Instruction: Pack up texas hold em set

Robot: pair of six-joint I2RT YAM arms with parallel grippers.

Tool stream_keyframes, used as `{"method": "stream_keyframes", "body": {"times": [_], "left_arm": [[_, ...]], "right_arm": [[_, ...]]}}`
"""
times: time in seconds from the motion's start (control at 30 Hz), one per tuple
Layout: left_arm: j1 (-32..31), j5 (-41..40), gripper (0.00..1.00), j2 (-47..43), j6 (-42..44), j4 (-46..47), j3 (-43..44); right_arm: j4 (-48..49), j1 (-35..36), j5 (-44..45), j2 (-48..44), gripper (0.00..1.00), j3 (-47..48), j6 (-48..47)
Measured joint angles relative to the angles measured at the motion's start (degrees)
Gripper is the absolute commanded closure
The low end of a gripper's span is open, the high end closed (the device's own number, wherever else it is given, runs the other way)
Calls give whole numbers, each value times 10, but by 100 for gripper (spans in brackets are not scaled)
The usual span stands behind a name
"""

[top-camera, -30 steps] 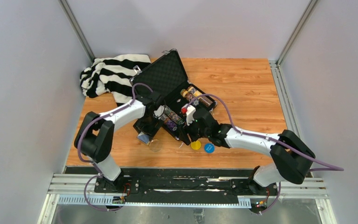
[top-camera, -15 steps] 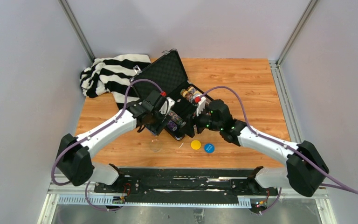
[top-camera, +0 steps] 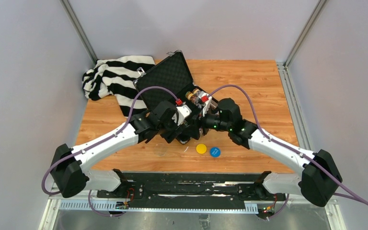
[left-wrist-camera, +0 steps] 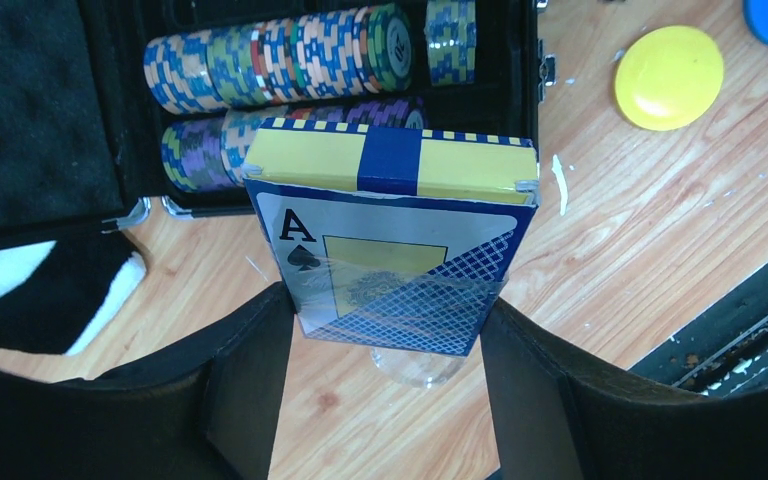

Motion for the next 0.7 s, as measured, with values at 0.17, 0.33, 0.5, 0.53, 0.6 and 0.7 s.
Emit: {"method": "stream_keyframes", "body": {"times": [0.17,0.33,0.5,0.53,0.6,0.7], "left_arm": [[-5,2,59,-30,5,24,-10],[-5,7,59,-48,5,33,-20],[-5,8,59,-53,5,33,-26],[-5,7,59,-55,5,33,-28],[-5,7,59,-61,4,32,-31],[-4,5,59,-74,2,33,-33]], "right_arm": [[7,0,-22,9,30,10,4],[19,2,-35,15,30,12,9],[22,3,-40,26,31,14,16],[23,4,-40,28,32,16,18],[25,7,-40,30,32,16,24],[35,9,-40,30,34,19,36]]}}
